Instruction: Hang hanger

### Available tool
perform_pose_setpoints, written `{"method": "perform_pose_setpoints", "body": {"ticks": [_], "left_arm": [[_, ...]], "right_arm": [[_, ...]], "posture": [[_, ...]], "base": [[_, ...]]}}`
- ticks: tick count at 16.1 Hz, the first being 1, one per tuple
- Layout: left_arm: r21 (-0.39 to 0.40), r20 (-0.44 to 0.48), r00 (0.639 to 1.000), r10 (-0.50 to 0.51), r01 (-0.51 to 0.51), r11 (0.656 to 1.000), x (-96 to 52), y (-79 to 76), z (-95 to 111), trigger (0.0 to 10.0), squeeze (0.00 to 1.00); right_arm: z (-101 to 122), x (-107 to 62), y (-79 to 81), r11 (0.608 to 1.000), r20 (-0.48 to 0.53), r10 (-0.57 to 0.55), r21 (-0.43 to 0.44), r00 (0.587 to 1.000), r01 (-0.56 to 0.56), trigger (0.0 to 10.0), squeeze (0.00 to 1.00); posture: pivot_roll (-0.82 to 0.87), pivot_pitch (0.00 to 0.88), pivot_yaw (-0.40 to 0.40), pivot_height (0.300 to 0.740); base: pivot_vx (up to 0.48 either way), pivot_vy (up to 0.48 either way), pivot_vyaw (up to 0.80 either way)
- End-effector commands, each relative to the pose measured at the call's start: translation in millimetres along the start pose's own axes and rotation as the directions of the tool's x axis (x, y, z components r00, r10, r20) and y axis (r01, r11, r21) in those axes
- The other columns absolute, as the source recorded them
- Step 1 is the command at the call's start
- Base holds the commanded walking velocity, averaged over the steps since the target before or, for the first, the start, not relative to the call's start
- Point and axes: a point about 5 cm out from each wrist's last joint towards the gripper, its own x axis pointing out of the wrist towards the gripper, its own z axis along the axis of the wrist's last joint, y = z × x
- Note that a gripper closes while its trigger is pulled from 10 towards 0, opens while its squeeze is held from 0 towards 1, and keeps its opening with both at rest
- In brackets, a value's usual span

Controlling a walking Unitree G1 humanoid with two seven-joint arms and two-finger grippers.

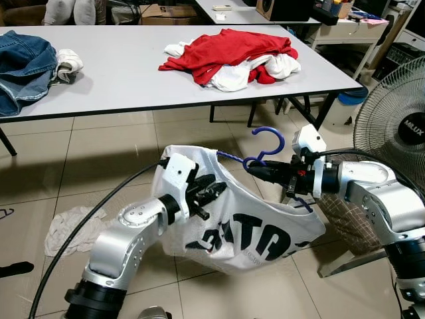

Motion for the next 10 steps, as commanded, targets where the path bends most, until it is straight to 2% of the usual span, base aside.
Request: {"method": "perform_pose_setpoints", "body": {"ticks": [1, 2, 3, 8, 10], "left_arm": [[-0.015, -0.003, 1.0, 0.001, -0.001, 1.0, -1.2, -1.3, 0.0, 10.0, 1.0], [-0.008, -0.012, 1.0, 0.009, -0.009, 1.0, -1.2, -0.7, -1.4, 10.0, 0.97], [0.009, -0.028, 0.999, 0.027, -0.027, 1.0, -0.7, 0.7, -3.4, 10.0, 0.0], [0.007, -0.049, 0.985, 0.167, -0.167, 0.986, 4.2, 12.2, -4.5, 10.0, 0.0], [-0.018, -0.042, 0.987, 0.154, -0.155, 0.988, 6.2, 10.4, -4.1, 10.0, 0.0]], "right_arm": [[9.8, -6.0, -3.7, 0.999, 0.016, -0.016, -0.028, 1.0, 0.016, 10.0, 0.0], [9.8, -5.8, -3.5, 0.999, 0.017, -0.015, -0.028, 1.0, 0.015, 10.0, 0.0], [9.9, -5.6, -3.3, 1.0, 0.017, -0.013, -0.027, 1.0, 0.014, 10.0, 0.0], [10.6, -4.1, -1.5, 1.0, 0.022, -0.003, -0.026, 1.0, 0.003, 10.0, 0.0], [10.5, -3.3, 0.1, 1.0, 0.025, 0.008, -0.021, 1.0, -0.007, 10.0, 0.0]], "posture": [[-0.01, 0.0, -0.06, 0.74], [-0.01, 0.0, -0.059, 0.74], [-0.01, 0.0, -0.059, 0.74], [-0.01, 0.0, -0.057, 0.74], [-0.01, 0.0, -0.056, 0.74]], "base": [[0.0, 0.0, 0.0], [0.0, 0.0, 0.0], [0.0, 0.0, 0.0], [0.0, 0.0, 0.0], [0.0, 0.0, 0.0]]}}
